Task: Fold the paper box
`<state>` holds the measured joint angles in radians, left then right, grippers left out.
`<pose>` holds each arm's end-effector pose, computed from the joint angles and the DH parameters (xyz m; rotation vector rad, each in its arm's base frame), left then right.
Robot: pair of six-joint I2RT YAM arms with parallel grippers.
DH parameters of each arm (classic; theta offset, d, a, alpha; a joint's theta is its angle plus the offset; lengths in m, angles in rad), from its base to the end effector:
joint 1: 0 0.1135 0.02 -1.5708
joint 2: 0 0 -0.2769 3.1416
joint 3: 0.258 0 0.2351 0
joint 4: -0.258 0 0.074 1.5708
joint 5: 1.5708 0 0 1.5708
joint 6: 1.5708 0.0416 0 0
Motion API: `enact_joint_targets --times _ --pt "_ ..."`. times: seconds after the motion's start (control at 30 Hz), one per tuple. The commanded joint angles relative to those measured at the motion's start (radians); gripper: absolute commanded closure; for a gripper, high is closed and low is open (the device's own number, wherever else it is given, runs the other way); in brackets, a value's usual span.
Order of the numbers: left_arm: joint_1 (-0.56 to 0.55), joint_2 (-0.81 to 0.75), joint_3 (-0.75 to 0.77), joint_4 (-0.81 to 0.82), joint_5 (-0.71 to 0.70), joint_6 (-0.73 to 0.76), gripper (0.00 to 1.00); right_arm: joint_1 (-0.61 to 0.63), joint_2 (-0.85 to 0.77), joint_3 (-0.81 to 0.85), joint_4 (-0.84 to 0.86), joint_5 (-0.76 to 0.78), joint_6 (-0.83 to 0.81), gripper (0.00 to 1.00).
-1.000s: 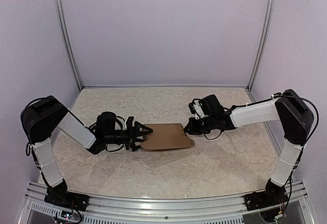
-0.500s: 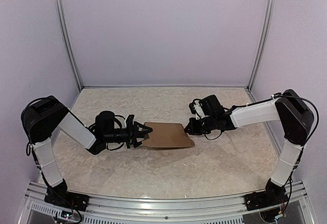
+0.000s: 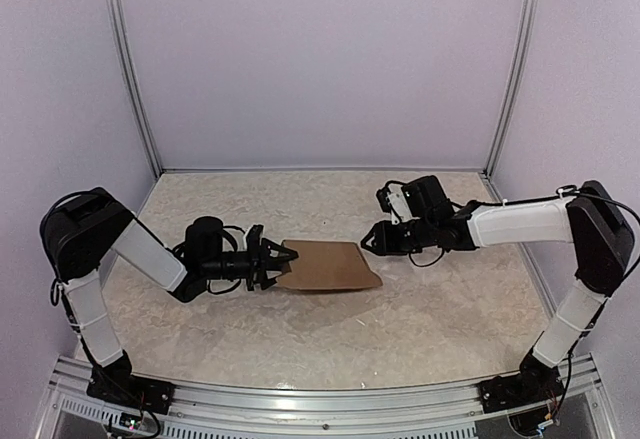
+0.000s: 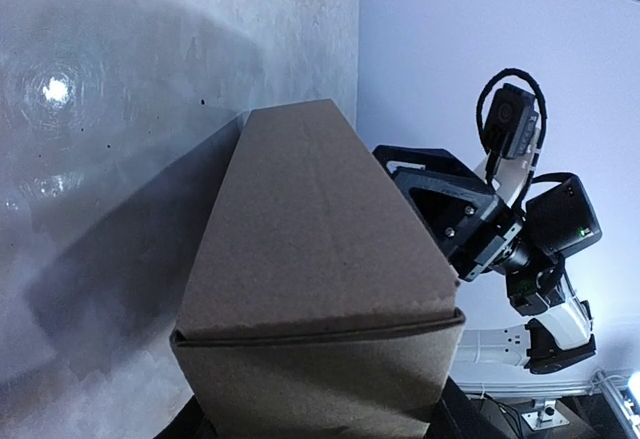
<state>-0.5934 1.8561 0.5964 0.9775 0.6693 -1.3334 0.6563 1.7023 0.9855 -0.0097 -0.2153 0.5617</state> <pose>0.2567 -0.2043 0.1515 -0.2623 2.2813 -1.8115 0.2741 0.2223 0.2077 -0.2331 2.4258 0.8412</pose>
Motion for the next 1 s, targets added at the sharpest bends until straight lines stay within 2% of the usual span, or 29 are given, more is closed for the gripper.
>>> enact_joint_targets --times 0.0,0.13,0.27,0.47,0.6,0.67,0.77,0.9,0.97 --pt "0.016 -0.058 -0.012 -0.031 0.035 0.026 0.7 -0.001 -0.105 -0.025 0.007 -0.015 -0.069 0.64" --pt "0.029 -0.082 -0.022 -0.034 0.07 0.016 0.72 0.0 -0.172 -0.044 0.007 -0.037 -0.154 0.56" --pt "0.046 -0.116 -0.03 -0.05 0.117 0.019 0.73 0.003 -0.254 -0.073 0.051 -0.057 -0.248 0.37" --pt "0.087 -0.188 -0.057 -0.058 0.2 -0.011 0.75 0.024 -0.395 -0.128 0.099 -0.066 -0.402 0.26" --pt "0.117 -0.247 -0.09 0.013 0.263 -0.078 0.75 0.054 -0.473 -0.185 0.14 -0.128 -0.539 0.1" --pt "0.127 -0.279 -0.099 0.019 0.292 -0.091 0.75 0.084 -0.511 -0.213 0.152 -0.153 -0.661 0.01" --pt "0.142 -0.332 -0.114 0.042 0.338 -0.123 0.75 0.136 -0.575 -0.266 0.184 -0.163 -0.844 0.0" --pt "0.166 -0.349 -0.155 0.351 0.402 -0.353 0.74 0.212 -0.654 -0.318 0.192 -0.142 -1.08 0.0" --pt "0.168 -0.343 -0.172 0.447 0.42 -0.422 0.74 0.237 -0.673 -0.318 0.173 -0.097 -1.164 0.0"
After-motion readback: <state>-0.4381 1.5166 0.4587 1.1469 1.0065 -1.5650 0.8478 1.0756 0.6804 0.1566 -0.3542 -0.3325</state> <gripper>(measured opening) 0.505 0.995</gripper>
